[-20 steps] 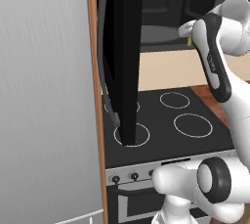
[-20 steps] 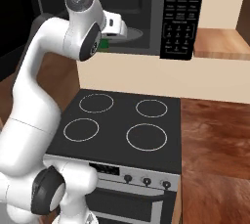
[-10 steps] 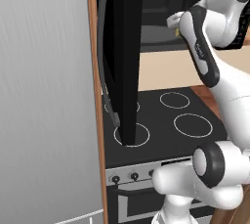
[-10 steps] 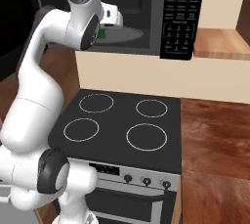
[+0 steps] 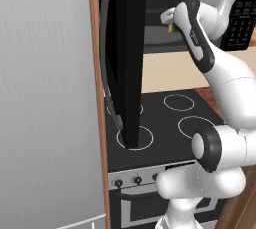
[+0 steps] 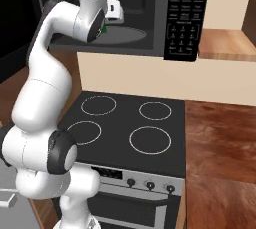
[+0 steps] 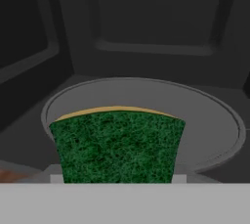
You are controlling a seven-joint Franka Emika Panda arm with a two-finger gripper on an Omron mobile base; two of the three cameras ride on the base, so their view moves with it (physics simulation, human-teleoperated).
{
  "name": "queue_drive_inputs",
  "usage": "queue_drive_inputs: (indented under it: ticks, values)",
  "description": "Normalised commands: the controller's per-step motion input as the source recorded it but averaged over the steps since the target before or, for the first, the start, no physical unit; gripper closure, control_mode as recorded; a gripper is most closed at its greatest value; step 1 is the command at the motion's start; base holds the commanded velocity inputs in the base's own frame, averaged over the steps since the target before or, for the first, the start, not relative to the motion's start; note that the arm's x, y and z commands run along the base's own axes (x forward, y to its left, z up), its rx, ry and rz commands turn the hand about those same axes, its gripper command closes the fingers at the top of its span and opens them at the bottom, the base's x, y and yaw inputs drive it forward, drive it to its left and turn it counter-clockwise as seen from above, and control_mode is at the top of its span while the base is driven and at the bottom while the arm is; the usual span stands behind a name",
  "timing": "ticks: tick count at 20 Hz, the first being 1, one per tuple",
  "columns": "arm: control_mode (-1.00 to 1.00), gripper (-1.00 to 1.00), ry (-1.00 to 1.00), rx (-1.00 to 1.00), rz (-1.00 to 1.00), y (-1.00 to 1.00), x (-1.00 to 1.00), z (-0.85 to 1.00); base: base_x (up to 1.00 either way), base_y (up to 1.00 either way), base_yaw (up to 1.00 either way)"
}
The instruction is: Place the sponge inside the microwave to prepare for sanitizing.
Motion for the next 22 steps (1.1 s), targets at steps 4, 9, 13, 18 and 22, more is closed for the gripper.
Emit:
queue_drive_inputs:
  ticks: [4, 9, 13, 18, 22]
  values:
    - [-1.0, 1.0, 0.02, -0.01, 0.11, 0.07, 0.4, -0.13, 0.0, 0.0, 0.0]
    - [-1.0, 1.0, 0.01, -0.05, 0.1, 0.12, 0.28, -0.11, 0.0, 0.0, 0.0]
    - [-1.0, 1.0, 0.0, -0.07, 0.05, 0.18, 0.25, -0.07, 0.0, 0.0, 0.0]
    - [-1.0, 1.0, 0.08, -0.03, 0.03, 0.1, 0.27, -0.01, 0.0, 0.0, 0.0]
    - [-1.0, 1.0, 0.11, -0.02, 0.01, 0.02, 0.17, -0.09, 0.0, 0.0, 0.0]
